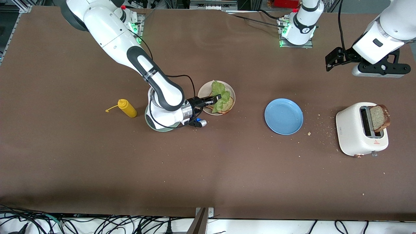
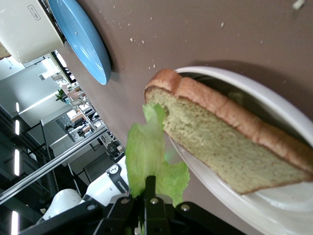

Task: Make sandwich in beige plate with both arms
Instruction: 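Lower the lettuce leaf onto the bread slice with the right gripper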

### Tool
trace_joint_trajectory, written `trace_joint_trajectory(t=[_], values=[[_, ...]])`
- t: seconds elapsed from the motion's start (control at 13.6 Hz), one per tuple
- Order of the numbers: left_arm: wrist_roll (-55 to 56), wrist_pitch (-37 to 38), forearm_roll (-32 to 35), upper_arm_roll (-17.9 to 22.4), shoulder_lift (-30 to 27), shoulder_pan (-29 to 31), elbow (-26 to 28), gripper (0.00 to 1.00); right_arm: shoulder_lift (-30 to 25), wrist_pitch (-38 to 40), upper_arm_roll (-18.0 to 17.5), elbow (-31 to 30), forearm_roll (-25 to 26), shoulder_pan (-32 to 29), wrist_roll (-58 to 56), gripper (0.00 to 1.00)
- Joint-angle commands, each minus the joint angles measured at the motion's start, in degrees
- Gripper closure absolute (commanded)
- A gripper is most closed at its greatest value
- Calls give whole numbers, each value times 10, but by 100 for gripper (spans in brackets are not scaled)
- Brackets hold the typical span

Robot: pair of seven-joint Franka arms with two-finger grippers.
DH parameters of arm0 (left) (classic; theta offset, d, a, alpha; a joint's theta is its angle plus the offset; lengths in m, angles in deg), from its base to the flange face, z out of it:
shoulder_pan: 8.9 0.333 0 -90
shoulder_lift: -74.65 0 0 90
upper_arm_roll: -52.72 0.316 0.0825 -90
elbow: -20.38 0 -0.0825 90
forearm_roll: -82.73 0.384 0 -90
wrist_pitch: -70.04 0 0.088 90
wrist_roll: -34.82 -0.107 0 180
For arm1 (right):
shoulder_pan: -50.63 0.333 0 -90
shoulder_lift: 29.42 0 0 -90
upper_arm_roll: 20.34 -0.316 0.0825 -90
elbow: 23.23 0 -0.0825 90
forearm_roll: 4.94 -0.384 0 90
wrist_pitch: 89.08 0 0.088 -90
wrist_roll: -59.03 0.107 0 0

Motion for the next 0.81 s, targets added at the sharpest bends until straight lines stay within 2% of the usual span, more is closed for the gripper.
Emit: trace_joint_trajectory(t=[0.0,0.07,0.15,0.51,0.73], values=[[3,9,-6,0,2,3,-8,0,5,-16,-4,2,-10,4,-40,82],[3,9,-6,0,2,3,-8,0,5,-16,-3,2,-10,4,-42,32],[3,9,-6,0,2,3,-8,0,4,-16,-3,2,-8,4,-46,0],[3,9,-6,0,2,3,-8,0,4,-9,17,-1,-3,4,-200,0],[3,9,-6,1,2,3,-8,0,4,-10,24,-1,40,4,-213,0]])
